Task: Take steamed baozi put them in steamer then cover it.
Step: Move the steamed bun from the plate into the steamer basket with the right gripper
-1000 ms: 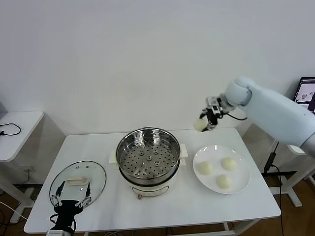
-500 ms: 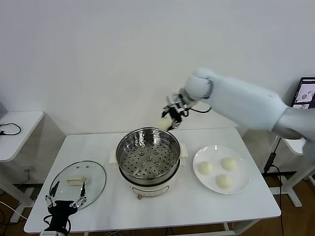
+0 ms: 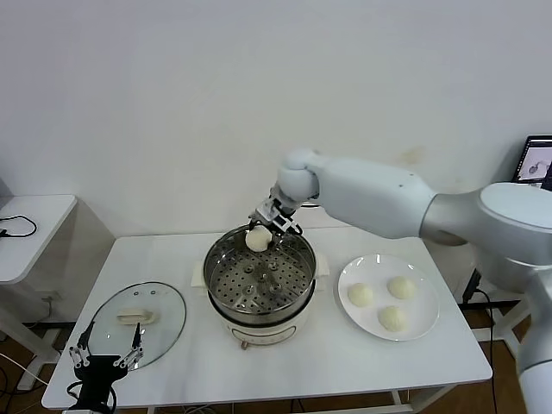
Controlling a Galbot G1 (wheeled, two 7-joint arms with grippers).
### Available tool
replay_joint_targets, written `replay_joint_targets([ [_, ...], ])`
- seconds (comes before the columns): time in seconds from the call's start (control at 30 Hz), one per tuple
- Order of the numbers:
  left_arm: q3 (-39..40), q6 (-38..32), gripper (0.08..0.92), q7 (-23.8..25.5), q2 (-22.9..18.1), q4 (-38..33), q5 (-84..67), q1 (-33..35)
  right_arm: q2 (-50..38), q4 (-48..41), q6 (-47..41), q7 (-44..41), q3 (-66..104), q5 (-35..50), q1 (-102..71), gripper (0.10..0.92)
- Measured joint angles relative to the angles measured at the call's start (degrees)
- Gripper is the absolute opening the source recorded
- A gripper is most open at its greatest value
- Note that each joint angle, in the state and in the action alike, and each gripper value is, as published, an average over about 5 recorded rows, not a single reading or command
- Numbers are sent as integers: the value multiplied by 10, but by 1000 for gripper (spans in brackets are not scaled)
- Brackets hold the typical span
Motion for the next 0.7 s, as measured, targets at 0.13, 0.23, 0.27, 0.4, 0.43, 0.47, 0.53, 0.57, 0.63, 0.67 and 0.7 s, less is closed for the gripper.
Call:
replay_joint_targets([
  [0.13, -1, 0, 823, 0, -1, 1, 0, 0, 16, -23, 47, 13, -1, -43, -13, 628],
  [0.23, -2, 0, 823, 0, -2, 1, 0, -2, 26, -39, 80, 22, -1, -73, -23, 628],
  [0.27, -1, 0, 823, 0, -2, 1, 0, -3, 29, -44, 90, 25, -1, -82, -26, 628],
  [0.4, -1, 0, 823, 0, -2, 2, 0, -6, 39, -64, 126, 35, 1, -113, -37, 629],
  [0.43, -1, 0, 823, 0, -2, 2, 0, -6, 42, -69, 133, 37, 1, -120, -39, 630],
  [0.47, 0, 1, 823, 0, -2, 2, 0, -7, 44, -74, 141, 39, 1, -126, -41, 631],
  [0.53, 0, 1, 823, 0, -2, 2, 0, -7, 47, -82, 154, 43, 2, -137, -44, 635],
  [0.57, 0, 1, 823, 0, -2, 1, 0, -7, 49, -86, 160, 44, 3, -141, -46, 635],
  [0.63, 0, 1, 823, 0, -3, 1, 0, -7, 52, -94, 170, 48, 4, -150, -48, 637],
  [0.67, 0, 1, 823, 0, -3, 0, 0, -7, 54, -97, 175, 50, 4, -153, -49, 638],
  [0.7, 0, 1, 823, 0, -3, 0, 0, -7, 55, -100, 179, 52, 5, -156, -50, 644],
])
